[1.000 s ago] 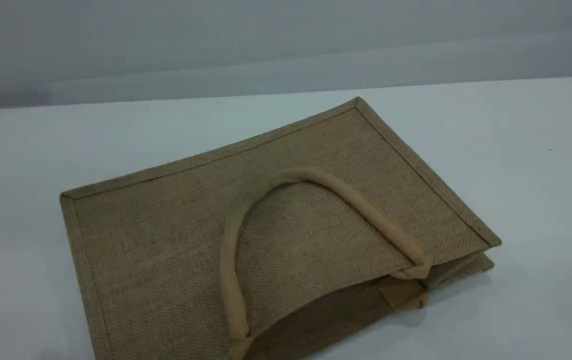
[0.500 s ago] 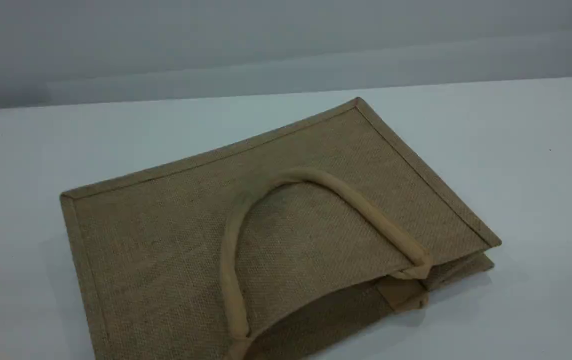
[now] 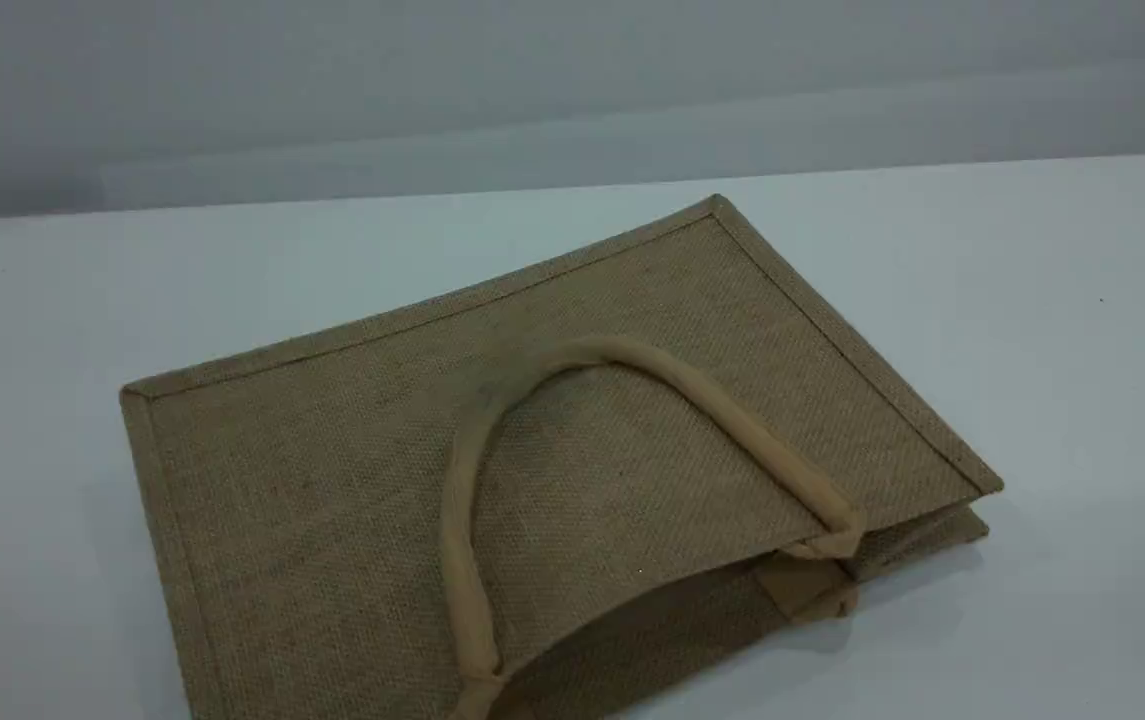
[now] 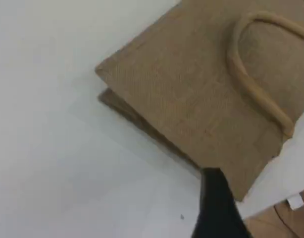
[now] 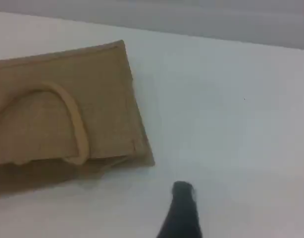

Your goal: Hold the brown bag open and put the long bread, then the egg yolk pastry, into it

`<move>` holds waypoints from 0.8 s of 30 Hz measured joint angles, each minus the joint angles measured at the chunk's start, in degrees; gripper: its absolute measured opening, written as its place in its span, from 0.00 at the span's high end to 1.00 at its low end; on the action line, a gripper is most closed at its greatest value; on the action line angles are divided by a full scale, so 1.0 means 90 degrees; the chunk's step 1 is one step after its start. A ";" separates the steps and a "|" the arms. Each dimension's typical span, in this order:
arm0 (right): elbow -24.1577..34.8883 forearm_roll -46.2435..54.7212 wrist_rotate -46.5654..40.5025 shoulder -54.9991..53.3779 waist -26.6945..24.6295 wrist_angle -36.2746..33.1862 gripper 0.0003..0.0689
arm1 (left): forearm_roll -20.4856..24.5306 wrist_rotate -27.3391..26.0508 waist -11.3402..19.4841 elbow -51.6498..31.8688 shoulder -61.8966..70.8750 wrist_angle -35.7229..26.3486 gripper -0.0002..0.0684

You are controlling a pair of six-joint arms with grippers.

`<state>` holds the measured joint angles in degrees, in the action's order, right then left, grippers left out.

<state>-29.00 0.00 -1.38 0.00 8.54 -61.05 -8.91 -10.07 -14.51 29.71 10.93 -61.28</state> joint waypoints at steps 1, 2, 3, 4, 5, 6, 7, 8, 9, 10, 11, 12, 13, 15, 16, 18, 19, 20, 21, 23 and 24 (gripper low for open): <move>0.0000 0.0000 0.0000 0.0000 0.0000 0.0000 0.24 | 0.0020 0.0000 0.0000 -0.0016 -0.0024 -0.0038 0.44; 0.0000 0.0000 0.0000 0.0000 0.0000 0.0000 0.24 | 0.0021 0.0000 0.0000 -0.0016 -0.0049 -0.0062 0.44; 0.0000 0.0000 0.0000 0.0000 0.0000 0.0000 0.24 | 0.0021 0.0000 0.0000 -0.0016 -0.0055 -0.0057 0.44; 0.0000 0.0000 0.0000 0.0000 0.0000 0.0000 0.24 | 0.0021 0.0000 0.0000 -0.0016 -0.0055 -0.0056 0.44; 0.0000 0.0000 0.0000 0.0000 0.0000 0.0000 0.24 | 0.0021 0.0000 0.0000 -0.0016 -0.0055 -0.0056 0.44; 0.0000 0.0000 0.0000 0.0000 0.0000 0.0000 0.24 | 0.0021 -0.0006 0.0000 -0.0019 -0.0055 -0.0064 0.44; 0.0000 0.0000 0.0000 0.0000 0.0000 0.0000 0.24 | 0.0021 -0.0006 0.0000 -0.0024 -0.0055 -0.0081 0.44; 0.0000 0.0000 0.0000 0.0000 0.0000 0.0000 0.24 | -0.0003 -0.0006 0.0000 -0.0024 -0.0055 -0.0150 0.44; 0.0000 0.0000 0.0000 0.0000 0.0000 0.0000 0.24 | -0.0040 -0.0006 0.0000 -0.0024 -0.0055 -0.0218 0.44; 0.0000 0.0000 0.0000 0.0000 0.0000 0.0000 0.24 | -0.0046 -0.0006 0.0000 -0.0024 -0.0055 -0.0224 0.44; 0.0000 0.0000 0.0000 0.0000 0.0000 0.0000 0.24 | -0.0040 -0.0006 0.0000 -0.0024 -0.0055 -0.0204 0.44; 0.0000 0.0000 0.0000 0.0000 0.0000 0.0000 0.24 | -0.0040 -0.0006 0.0000 -0.0024 -0.0055 -0.0204 0.44; 0.0000 0.0000 0.0000 0.0000 0.0000 0.0000 0.24 | -0.0040 -0.0006 0.0000 -0.0024 -0.0055 -0.0204 0.44; 0.0000 0.0000 0.0000 0.0000 0.0000 0.0000 0.24 | -0.0040 -0.0006 0.0000 -0.0024 -0.0055 -0.0204 0.44; 0.0000 0.0000 0.0000 0.0000 0.0000 0.0000 0.24 | -0.0040 -0.0006 0.0000 -0.0024 -0.0055 -0.0204 0.44; 0.0000 0.0000 0.0000 0.0000 0.0000 0.0000 0.24 | -0.0040 -0.0006 0.0000 -0.0024 -0.0055 -0.0204 0.44; 0.0000 0.0000 0.0000 0.0000 0.0000 0.0000 0.24 | -0.0040 -0.0006 0.0000 -0.0024 -0.0055 -0.0204 0.44; 0.0000 0.0000 0.0000 0.0000 0.0000 0.0000 0.24 | -0.0040 -0.0006 0.0000 -0.0024 -0.0055 -0.0204 0.44; 0.0000 0.0000 0.0000 0.0000 0.0000 0.0000 0.24 | -0.0040 -0.0006 0.0000 -0.0024 -0.0055 -0.0204 0.44; 0.0000 0.0000 0.0000 0.0000 -0.0076 0.0000 0.24 | -0.0040 -0.0006 0.0000 -0.0024 -0.0114 -0.0190 0.44; 0.0000 0.0000 0.0000 0.0000 -0.0138 0.0000 0.24 | -0.0040 -0.0006 0.0007 -0.0024 -0.0160 -0.0190 0.44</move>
<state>-29.00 0.00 -1.38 0.00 7.30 -61.05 -9.27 -10.13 -14.45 29.49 9.49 -62.99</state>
